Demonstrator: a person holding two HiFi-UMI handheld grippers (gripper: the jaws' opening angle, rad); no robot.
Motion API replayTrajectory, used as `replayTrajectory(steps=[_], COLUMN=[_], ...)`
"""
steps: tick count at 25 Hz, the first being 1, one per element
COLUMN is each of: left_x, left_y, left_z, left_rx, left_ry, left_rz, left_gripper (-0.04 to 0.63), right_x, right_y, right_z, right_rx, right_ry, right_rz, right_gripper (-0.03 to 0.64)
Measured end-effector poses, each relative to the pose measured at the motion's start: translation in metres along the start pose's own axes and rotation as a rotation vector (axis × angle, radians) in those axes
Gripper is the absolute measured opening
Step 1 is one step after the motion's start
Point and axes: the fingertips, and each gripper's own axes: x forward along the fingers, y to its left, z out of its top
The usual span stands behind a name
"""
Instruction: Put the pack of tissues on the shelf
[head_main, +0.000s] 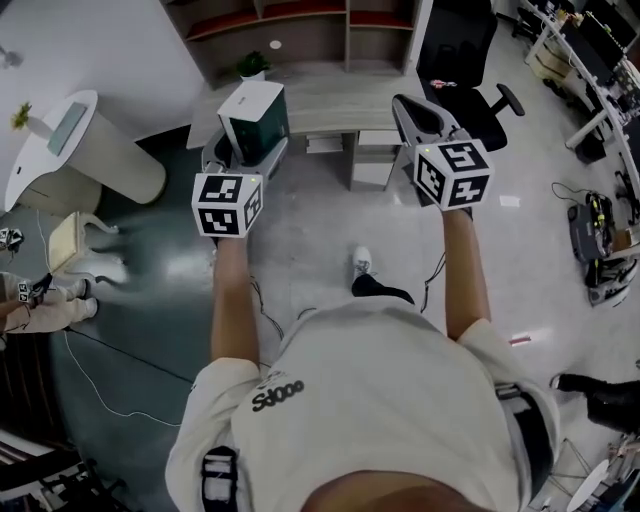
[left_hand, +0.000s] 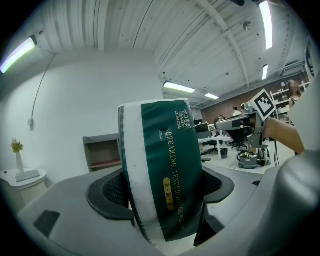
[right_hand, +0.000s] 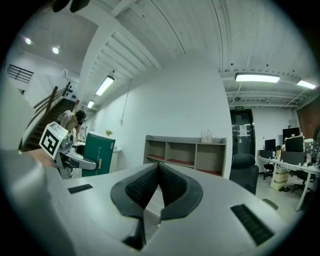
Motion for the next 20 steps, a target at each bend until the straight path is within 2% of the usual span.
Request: replayTrajectory(steps=[12,20], left_x=[0.172,0.253], left_y=[0.027,0.036], left_z=[0.036,0.036], left_rx=[0.024,0.034], left_ry=[0.069,0.136], left_rz=[0.051,0.075], left_gripper=[0.388,0.388], right_x=[0.116,0.163], right_y=[-0.145,-0.209], right_z=[-0.012,-0.035], right_rx=[0.027,0.051], right_ry=[0.024,0.053], right_rz=[0.060,0.082], right_gripper=[0.006,0.006])
